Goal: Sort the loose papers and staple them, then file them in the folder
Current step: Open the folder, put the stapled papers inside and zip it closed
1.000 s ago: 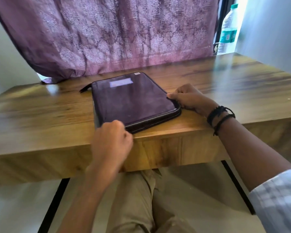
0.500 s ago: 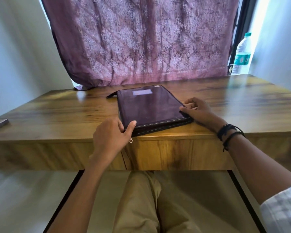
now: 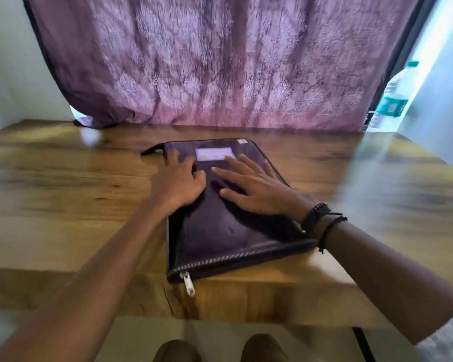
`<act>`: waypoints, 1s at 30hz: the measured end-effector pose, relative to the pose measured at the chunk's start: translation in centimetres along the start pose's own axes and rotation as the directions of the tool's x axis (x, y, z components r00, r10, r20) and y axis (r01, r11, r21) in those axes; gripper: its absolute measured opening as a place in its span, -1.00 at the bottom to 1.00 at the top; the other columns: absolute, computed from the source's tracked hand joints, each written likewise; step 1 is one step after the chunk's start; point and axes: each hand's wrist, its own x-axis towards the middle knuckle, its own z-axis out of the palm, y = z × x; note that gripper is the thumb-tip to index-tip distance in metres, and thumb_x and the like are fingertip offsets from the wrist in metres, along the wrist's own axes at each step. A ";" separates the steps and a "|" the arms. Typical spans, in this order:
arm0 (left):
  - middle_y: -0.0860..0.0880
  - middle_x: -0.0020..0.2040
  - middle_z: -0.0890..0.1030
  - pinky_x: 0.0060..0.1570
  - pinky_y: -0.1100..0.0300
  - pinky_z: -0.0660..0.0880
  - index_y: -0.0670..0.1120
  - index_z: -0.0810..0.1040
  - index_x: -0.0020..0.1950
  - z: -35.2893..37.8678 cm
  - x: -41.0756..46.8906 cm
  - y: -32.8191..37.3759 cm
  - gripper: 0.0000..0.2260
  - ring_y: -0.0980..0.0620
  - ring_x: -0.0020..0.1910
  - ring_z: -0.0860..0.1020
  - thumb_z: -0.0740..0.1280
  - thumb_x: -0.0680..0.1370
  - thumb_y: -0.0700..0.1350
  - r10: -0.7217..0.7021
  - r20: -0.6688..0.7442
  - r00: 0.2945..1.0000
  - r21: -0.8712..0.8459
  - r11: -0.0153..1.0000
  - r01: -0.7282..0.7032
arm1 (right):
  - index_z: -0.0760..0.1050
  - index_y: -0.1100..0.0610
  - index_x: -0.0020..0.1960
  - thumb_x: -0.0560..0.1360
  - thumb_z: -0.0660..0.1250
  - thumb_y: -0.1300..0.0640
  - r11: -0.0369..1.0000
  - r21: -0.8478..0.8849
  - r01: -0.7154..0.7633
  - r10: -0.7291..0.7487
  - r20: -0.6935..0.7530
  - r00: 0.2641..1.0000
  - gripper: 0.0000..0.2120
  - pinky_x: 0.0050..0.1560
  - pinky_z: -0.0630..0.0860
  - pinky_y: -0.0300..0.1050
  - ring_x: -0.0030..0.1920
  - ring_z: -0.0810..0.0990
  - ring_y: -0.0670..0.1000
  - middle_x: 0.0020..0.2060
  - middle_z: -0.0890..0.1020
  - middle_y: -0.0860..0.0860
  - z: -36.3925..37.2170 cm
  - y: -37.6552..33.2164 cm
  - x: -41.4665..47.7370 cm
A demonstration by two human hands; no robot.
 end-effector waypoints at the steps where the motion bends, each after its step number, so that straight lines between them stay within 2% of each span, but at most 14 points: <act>1: -0.09 0.47 0.19 0.31 -0.17 0.31 0.05 0.32 0.41 0.5 0.6 0.2 -0.58 -0.23 0.40 0.18 0.07 0.57 0.11 0.038 0.012 0.999 0.003 0.999 -0.038 | -0.02 -0.34 0.51 0.58 -0.01 -0.32 1.000 -0.014 0.002 -0.002 0.036 0.999 -0.47 0.46 -0.29 0.34 0.56 -0.23 -0.06 0.57 -0.10 -0.17 0.2 0.1 0.9; 4: -0.04 0.52 0.17 0.40 -0.14 0.22 0.09 0.22 0.50 2.0 1.6 -0.3 -0.46 -0.22 0.44 0.11 -0.05 0.52 0.11 0.066 -0.001 0.998 0.002 0.998 -0.066 | -0.11 -0.41 0.49 0.54 -0.07 -0.39 0.998 0.030 -0.052 0.050 0.072 0.996 -0.46 0.48 -0.28 0.30 0.55 -0.23 -0.12 0.56 -0.10 -0.21 1.3 1.0 3.2; 6: -0.04 0.54 0.16 0.44 -0.10 0.16 0.07 0.22 0.51 2.1 1.0 -0.3 -0.40 -0.21 0.47 0.08 -0.09 0.47 0.11 0.050 -0.027 0.998 -0.007 0.999 -0.050 | -0.11 -0.43 0.47 0.50 -0.08 -0.43 0.995 0.040 -0.094 0.093 0.025 0.995 -0.44 0.49 -0.26 0.26 0.55 -0.20 -0.14 0.56 -0.08 -0.24 1.9 0.9 2.8; 8: -0.08 0.53 0.21 0.45 -0.11 0.15 0.03 0.30 0.49 1.7 0.6 -0.2 -0.39 -0.23 0.49 0.11 -0.09 0.46 0.11 0.045 -0.049 0.998 -0.024 0.999 -0.046 | -0.08 -0.44 0.47 0.45 -0.11 -0.49 0.982 0.036 -0.186 0.187 -0.027 0.982 -0.40 0.49 -0.24 0.27 0.56 -0.17 -0.10 0.56 -0.06 -0.22 2.1 0.5 2.5; 11: -0.20 0.45 0.36 0.40 -0.11 0.27 -0.08 0.47 0.38 0.9 0.2 0.0 -0.48 -0.25 0.43 0.27 0.07 0.48 0.06 0.003 -0.072 0.997 -0.105 0.994 -0.011 | 0.04 -0.38 0.49 0.46 -0.03 -0.48 0.911 0.093 -0.402 0.408 -0.049 0.912 -0.38 0.48 -0.20 0.33 0.57 -0.13 0.03 0.58 -0.02 -0.09 1.5 -0.1 2.6; 13: -0.24 0.39 0.39 0.34 -0.08 0.34 -0.14 0.50 0.33 0.1 -0.2 0.2 -0.54 -0.27 0.36 0.34 0.20 0.49 0.03 -0.063 -0.073 0.995 -0.126 0.991 0.053 | 0.11 -0.30 0.50 0.48 0.03 -0.43 0.851 0.130 -0.509 0.517 -0.030 0.855 -0.38 0.47 -0.13 0.34 0.57 -0.09 0.08 0.58 0.00 0.02 1.1 -0.4 2.7; 16: -0.25 0.33 0.40 0.20 -0.09 0.40 -0.22 0.42 0.34 -1.8 -0.9 1.3 -0.47 -0.27 0.22 0.40 0.28 0.48 0.07 -0.224 -0.005 0.975 -0.124 0.967 0.222 | 0.16 -0.19 0.52 0.46 0.11 -0.43 0.796 0.177 -0.579 0.588 0.002 0.809 -0.31 0.48 -0.01 0.27 0.55 -0.03 0.15 0.56 0.05 0.15 -0.3 -1.4 2.2; 20: -0.24 0.29 0.40 0.16 -0.09 0.38 -0.23 0.26 0.40 -3.3 -2.0 2.6 -0.34 -0.28 0.20 0.43 0.27 0.50 0.21 -0.454 0.141 0.880 -0.195 0.858 0.475 | 0.07 -0.04 0.55 0.42 0.23 -0.41 0.693 0.322 -0.645 0.652 0.104 0.751 -0.15 0.48 0.09 0.18 0.52 0.07 0.21 0.53 0.08 0.20 -2.5 -0.7 1.6; 22: -0.25 0.28 0.41 0.12 -0.08 0.41 -0.25 0.24 0.39 -3.4 -2.6 2.6 -0.33 -0.29 0.19 0.46 0.26 0.51 0.22 -0.507 0.204 0.838 -0.197 0.817 0.542 | 0.09 0.06 0.52 0.41 0.29 -0.35 0.636 0.350 -0.688 0.691 0.139 0.709 -0.15 0.43 0.21 0.18 0.47 0.18 0.23 0.48 0.21 0.19 -3.3 0.4 0.8; 25: -0.25 0.27 0.41 0.13 -0.05 0.43 -0.28 0.29 0.36 -3.8 -3.4 2.5 -0.36 -0.25 0.20 0.47 0.26 0.52 0.21 -0.547 0.256 0.797 -0.194 0.779 0.596 | 0.13 0.16 0.48 0.41 0.38 -0.23 0.547 0.375 -0.748 0.715 0.254 0.651 -0.17 0.37 0.28 0.19 0.40 0.28 0.24 0.38 0.34 0.17 -3.7 1.9 -0.4; 27: -0.24 0.24 0.45 0.14 -0.03 0.46 -0.28 0.35 0.32 -4.2 -3.1 2.4 -0.39 -0.21 0.19 0.48 0.27 0.53 0.20 -0.573 0.316 0.756 -0.209 0.735 0.644 | 0.24 0.20 0.38 0.37 0.45 -0.19 0.459 0.400 -0.793 0.723 0.351 0.595 -0.22 0.31 0.39 0.22 0.33 0.40 0.22 0.28 0.45 0.16 -4.1 3.1 -0.1; 28: -0.23 0.24 0.46 0.16 -0.02 0.45 -0.28 0.36 0.30 -4.3 -3.0 2.3 -0.40 -0.21 0.20 0.47 0.29 0.53 0.19 -0.580 0.349 0.736 -0.232 0.708 0.667 | 0.34 0.22 0.26 0.34 0.49 -0.16 0.386 0.447 -0.807 0.723 0.397 0.566 -0.32 0.21 0.49 0.20 0.22 0.51 0.20 0.16 0.54 0.14 -4.3 3.8 0.3; 30: -0.23 0.26 0.46 0.19 0.02 0.45 -0.29 0.38 0.31 -4.9 -2.9 2.0 -0.44 -0.20 0.24 0.46 0.33 0.53 0.13 -0.589 0.387 0.710 -0.309 0.642 0.701 | 0.51 0.24 -0.06 0.37 0.53 -0.02 0.248 0.565 -0.787 0.679 0.478 0.557 -0.63 -0.11 0.63 0.02 -0.08 0.65 0.14 -0.12 0.65 0.12 -5.3 4.4 1.0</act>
